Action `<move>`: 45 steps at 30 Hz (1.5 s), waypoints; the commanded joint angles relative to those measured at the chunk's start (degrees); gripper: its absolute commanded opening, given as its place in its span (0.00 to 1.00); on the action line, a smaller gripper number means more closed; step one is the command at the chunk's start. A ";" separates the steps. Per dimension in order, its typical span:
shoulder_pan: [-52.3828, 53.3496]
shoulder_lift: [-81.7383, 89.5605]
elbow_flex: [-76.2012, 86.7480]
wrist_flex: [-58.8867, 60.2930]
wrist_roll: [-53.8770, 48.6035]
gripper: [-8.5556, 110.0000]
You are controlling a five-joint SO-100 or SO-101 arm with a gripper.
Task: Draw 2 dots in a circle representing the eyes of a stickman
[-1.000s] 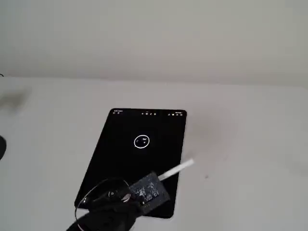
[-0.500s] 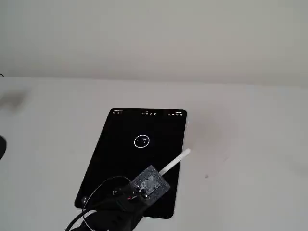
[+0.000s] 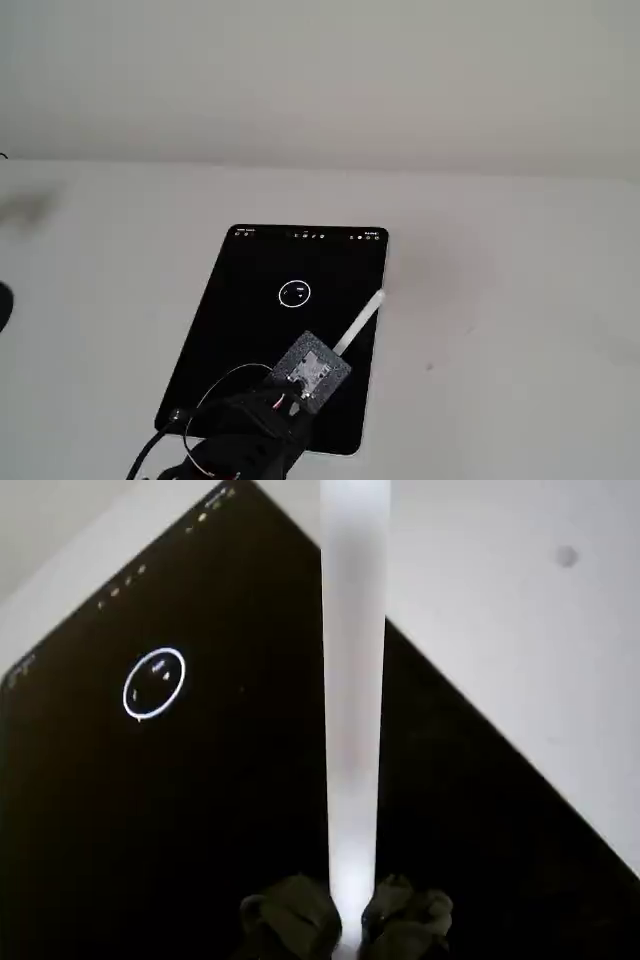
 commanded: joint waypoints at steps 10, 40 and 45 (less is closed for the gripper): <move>-0.70 -6.06 -0.79 -6.50 -6.06 0.07; -2.81 30.15 -13.18 44.74 39.02 0.07; -2.99 40.34 -9.40 53.70 41.22 0.07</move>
